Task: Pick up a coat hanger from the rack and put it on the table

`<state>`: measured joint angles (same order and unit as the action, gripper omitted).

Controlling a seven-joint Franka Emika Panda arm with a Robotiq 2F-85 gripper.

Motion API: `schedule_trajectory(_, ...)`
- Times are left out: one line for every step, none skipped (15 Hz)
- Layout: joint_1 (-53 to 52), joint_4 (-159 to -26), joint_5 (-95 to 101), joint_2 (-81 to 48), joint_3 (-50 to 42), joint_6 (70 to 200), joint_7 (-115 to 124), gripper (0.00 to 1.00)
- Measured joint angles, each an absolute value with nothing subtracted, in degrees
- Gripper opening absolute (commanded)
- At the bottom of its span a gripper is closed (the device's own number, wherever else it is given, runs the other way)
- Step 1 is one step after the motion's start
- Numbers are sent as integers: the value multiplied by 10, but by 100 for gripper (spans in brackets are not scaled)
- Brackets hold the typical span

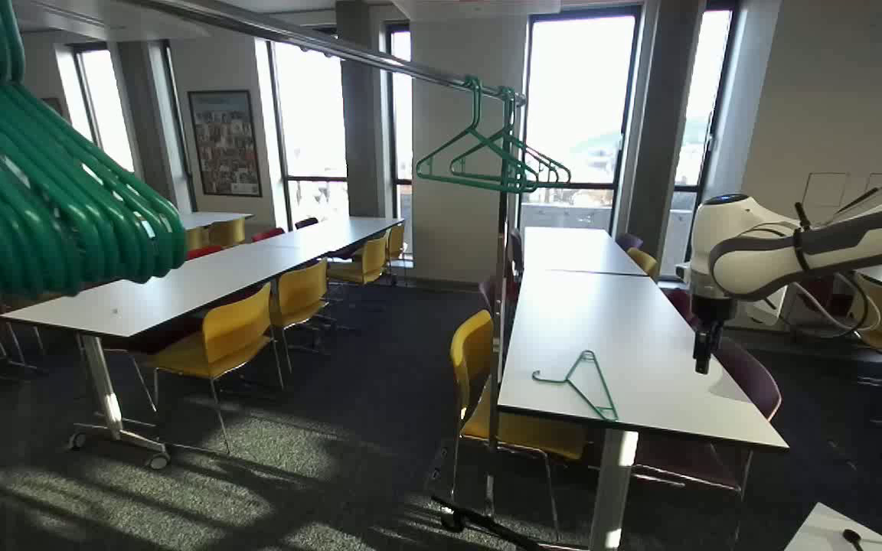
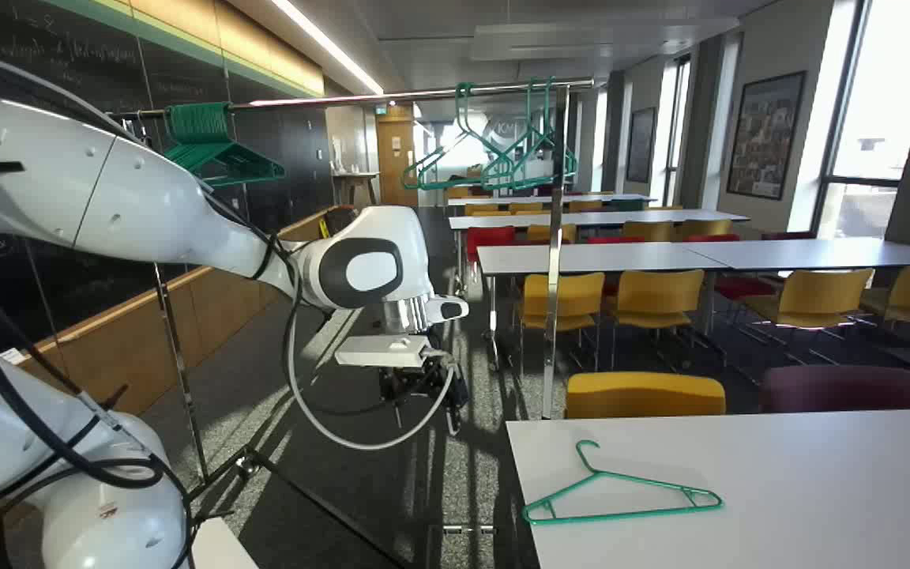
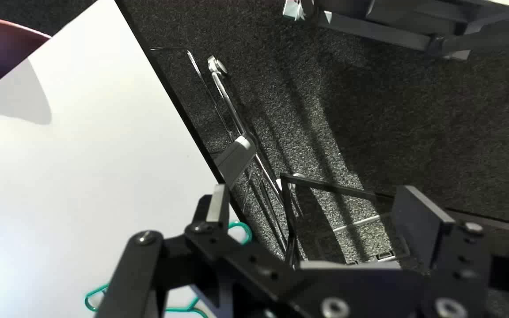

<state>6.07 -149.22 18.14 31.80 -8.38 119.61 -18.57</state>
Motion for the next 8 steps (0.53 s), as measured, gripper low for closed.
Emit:
schedule_trajectory(61, -1492, 181, 317, -84, 1196, -186, 100)
schedule_trajectory(61, -1492, 181, 317, -84, 1196, -186, 100)
schedule_trajectory(61, -1492, 181, 317, -84, 1196, -186, 100)
schedule_trajectory(61, -1492, 181, 317, -84, 1196, -186, 100)
schedule_trajectory(59, -1492, 181, 317, -84, 1197, -186, 100)
schedule_trajectory(54, -1490, 180, 317, -83, 1204, -186, 100)
schedule_trajectory(46, -1487, 179, 319, -81, 1223, -186, 100)
schedule_trajectory(35, -1482, 178, 323, -75, 1239, -186, 100)
